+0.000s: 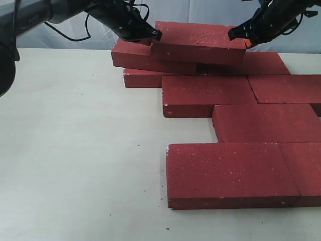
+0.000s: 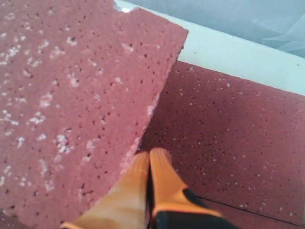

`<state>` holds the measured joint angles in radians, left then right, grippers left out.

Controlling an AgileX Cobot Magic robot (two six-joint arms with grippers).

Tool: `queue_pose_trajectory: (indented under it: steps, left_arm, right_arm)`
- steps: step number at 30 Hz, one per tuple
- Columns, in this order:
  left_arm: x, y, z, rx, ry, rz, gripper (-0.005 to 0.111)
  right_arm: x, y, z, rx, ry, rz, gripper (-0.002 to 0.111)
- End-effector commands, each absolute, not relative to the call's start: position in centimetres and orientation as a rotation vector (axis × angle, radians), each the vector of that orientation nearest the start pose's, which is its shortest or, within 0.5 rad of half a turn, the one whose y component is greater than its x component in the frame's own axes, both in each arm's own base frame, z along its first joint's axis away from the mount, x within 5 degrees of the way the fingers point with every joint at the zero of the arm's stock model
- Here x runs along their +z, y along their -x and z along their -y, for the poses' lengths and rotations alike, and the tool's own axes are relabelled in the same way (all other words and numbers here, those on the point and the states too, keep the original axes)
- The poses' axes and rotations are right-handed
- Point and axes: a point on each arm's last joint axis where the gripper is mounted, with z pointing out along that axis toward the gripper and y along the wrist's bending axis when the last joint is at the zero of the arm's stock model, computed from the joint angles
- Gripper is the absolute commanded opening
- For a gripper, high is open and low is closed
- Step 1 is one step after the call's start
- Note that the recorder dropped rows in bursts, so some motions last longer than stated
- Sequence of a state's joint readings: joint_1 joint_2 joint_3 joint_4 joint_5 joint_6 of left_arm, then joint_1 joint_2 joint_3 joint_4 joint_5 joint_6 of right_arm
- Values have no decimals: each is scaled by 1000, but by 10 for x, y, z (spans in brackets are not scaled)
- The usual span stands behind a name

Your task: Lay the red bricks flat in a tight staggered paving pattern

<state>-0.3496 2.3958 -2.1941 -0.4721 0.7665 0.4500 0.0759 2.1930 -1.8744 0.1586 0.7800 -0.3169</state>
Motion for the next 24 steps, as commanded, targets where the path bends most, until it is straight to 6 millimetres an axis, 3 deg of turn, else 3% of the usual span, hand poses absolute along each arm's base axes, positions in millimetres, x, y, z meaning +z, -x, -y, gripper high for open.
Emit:
queue_pose_trajectory:
  steps: [1,13,24]
  left_arm:
    - [227,-501,217,-526,-678,-2269,0]
    - [270,-485,209,-465,-759,-2250,0]
    - [293,-458,195,-399,-796,-2346,0]
  right_arm:
    - [226,-491,-46,96,403,-2520,-1]
    - [278,-469,-73,115,482,-2443,-1]
    - [301,-440,-79,143,506,-2469,-1]
